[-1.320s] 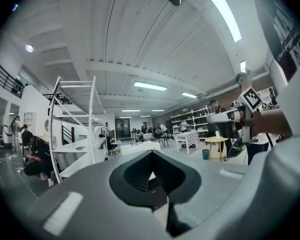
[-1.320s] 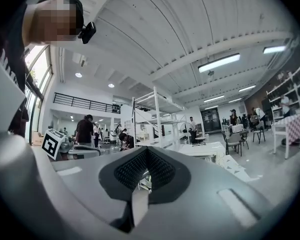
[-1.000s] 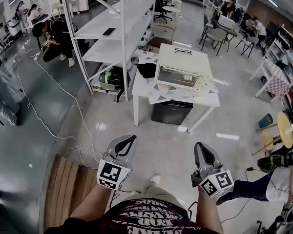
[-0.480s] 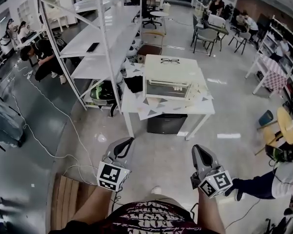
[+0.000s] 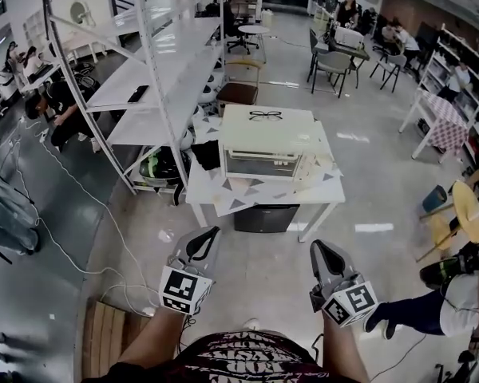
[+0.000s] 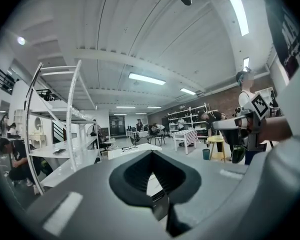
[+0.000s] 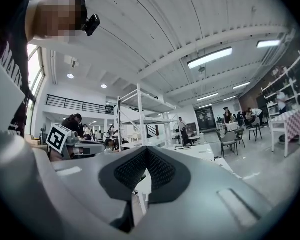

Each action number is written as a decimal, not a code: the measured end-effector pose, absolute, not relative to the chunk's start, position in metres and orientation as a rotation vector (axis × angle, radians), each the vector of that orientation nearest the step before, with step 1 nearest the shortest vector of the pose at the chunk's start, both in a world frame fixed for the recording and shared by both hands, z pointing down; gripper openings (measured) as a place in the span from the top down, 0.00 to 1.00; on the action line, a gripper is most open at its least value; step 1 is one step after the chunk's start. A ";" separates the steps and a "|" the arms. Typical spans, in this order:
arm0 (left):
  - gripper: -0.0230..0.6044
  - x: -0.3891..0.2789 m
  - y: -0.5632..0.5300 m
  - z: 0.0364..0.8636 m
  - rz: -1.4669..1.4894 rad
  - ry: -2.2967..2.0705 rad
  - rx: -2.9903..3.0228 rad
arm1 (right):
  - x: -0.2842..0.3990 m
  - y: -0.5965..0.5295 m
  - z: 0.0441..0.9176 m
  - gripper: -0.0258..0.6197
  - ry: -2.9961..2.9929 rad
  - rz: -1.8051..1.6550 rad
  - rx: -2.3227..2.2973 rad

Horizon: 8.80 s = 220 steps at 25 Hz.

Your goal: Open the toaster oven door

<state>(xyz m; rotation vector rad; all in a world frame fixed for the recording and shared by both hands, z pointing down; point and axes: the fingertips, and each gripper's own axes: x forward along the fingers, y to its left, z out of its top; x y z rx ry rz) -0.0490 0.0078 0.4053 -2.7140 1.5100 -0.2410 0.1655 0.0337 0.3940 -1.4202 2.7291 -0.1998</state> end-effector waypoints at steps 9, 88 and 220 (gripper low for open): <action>0.96 -0.020 -0.027 0.408 -0.222 1.490 -2.740 | 0.175 0.008 0.395 0.92 2.773 -0.213 -1.387; 0.96 -0.139 -0.251 0.467 -0.194 1.458 -3.030 | 0.029 -0.194 0.425 0.92 2.857 -0.350 -1.521; 0.78 -0.066 -0.255 0.673 -0.496 2.111 -2.771 | 0.186 -0.207 0.415 0.92 2.897 -0.316 -1.412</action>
